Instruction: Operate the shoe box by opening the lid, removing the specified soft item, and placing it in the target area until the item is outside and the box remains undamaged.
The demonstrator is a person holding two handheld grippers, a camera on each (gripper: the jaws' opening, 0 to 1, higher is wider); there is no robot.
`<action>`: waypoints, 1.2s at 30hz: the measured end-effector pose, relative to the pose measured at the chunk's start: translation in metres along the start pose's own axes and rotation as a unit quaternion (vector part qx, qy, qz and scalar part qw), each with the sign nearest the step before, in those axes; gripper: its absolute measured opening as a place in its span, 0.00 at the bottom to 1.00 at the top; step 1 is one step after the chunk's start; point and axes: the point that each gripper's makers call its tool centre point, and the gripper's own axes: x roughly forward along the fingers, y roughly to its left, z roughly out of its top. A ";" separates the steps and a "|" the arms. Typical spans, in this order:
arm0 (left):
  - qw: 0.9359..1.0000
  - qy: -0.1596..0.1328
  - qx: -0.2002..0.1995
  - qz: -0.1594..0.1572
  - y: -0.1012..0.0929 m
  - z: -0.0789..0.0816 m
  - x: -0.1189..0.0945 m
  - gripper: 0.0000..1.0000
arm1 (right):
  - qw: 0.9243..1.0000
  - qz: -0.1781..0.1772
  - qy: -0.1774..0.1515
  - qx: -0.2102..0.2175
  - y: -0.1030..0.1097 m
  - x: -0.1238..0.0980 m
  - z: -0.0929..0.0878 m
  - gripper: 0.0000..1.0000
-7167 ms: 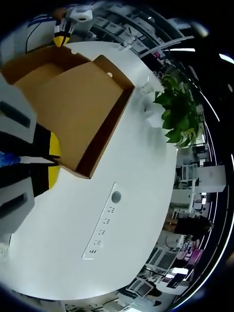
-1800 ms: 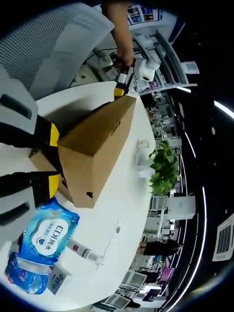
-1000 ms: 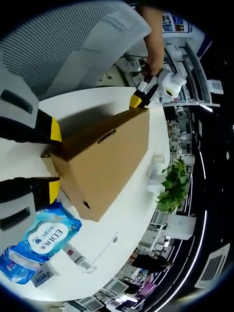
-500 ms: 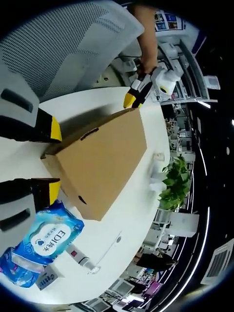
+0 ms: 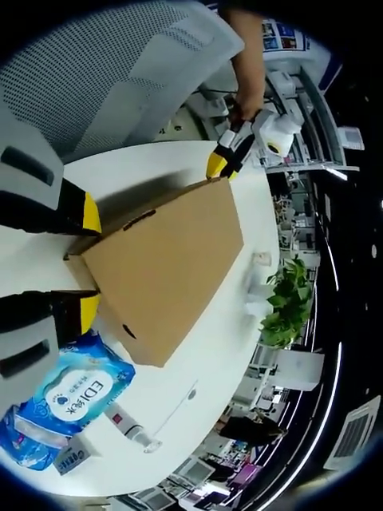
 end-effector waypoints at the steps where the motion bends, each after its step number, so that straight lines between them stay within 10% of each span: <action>1: 1.000 0.003 0.003 0.001 0.000 -0.001 0.001 0.28 | 1.000 0.000 0.002 -0.001 0.000 0.001 -0.001 0.24; 36: 0.999 0.037 0.004 -0.001 0.029 0.036 0.042 0.26 | 0.999 -0.027 0.029 -0.034 -0.067 0.043 0.022 0.25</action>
